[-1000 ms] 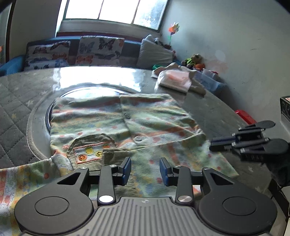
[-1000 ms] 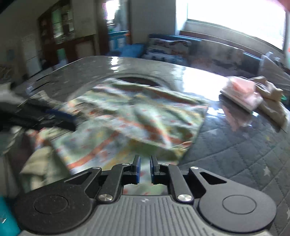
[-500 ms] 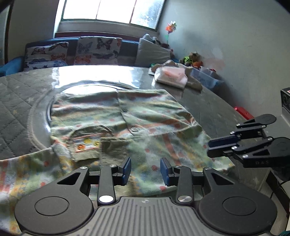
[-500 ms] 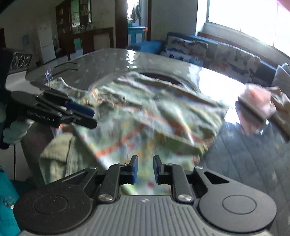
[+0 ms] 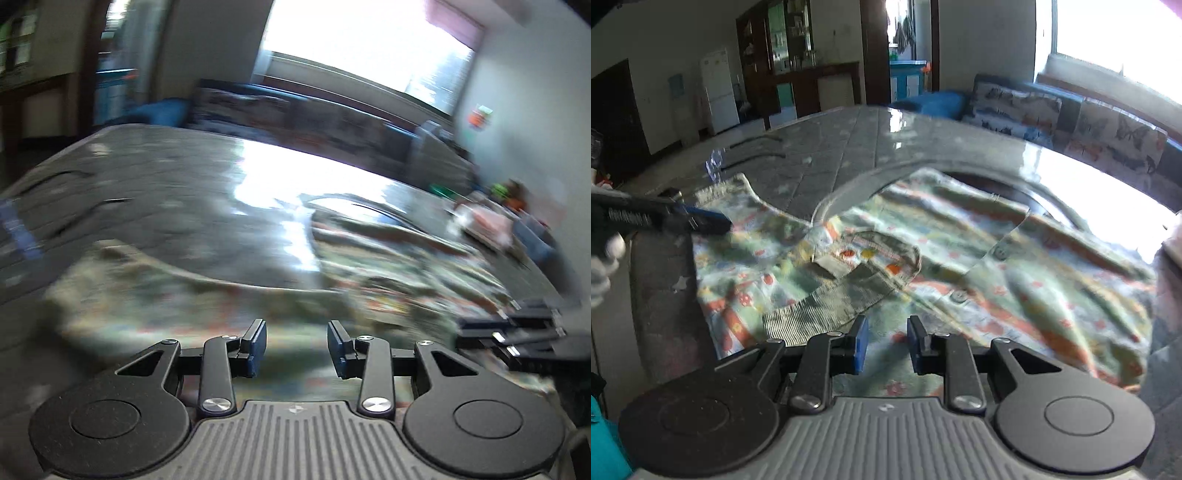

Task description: Fold clothes

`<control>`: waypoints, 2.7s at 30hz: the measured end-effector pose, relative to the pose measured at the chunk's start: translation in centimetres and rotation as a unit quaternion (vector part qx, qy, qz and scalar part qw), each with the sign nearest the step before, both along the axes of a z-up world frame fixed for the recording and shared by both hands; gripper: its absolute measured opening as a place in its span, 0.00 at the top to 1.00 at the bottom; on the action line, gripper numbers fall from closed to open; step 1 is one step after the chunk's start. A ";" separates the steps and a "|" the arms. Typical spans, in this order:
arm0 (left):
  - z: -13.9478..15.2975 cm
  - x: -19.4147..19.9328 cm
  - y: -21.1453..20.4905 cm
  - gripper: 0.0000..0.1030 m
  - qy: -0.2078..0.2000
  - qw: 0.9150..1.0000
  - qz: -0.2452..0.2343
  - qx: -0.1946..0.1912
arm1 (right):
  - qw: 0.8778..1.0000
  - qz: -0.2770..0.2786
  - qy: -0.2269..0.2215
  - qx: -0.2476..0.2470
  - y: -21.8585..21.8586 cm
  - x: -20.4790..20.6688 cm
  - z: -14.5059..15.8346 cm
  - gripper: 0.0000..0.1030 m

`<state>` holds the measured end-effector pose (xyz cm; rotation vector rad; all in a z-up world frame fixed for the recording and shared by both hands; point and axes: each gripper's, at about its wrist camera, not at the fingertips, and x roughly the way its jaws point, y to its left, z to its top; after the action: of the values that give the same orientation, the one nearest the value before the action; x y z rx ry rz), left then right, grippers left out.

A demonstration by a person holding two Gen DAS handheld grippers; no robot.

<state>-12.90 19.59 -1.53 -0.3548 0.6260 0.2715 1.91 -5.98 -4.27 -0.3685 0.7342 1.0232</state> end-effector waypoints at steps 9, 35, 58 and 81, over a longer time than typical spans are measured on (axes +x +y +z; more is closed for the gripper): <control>-0.6 -3.1 7.5 0.64 0.012 0.983 0.180 0.012 | 1.000 -0.001 -0.009 0.005 0.0 -0.6 1.2 0.74; 0.3 -3.6 9.3 0.92 -0.030 0.974 0.222 -0.021 | 0.999 -0.017 -0.018 0.038 -2.2 -2.3 3.2 0.68; 6.6 7.5 -13.5 0.92 -0.110 0.966 -0.228 -0.046 | 0.986 -0.145 -0.026 0.084 -11.9 -0.7 3.1 0.68; 0.1 6.0 -7.1 0.85 -0.005 0.981 -0.190 -0.034 | 0.987 -0.147 0.032 0.057 -10.0 0.5 0.5 0.68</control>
<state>-6.91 12.45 -1.40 -0.2942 0.6810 -0.1175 2.41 -15.93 -3.80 -0.1240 0.7587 0.7959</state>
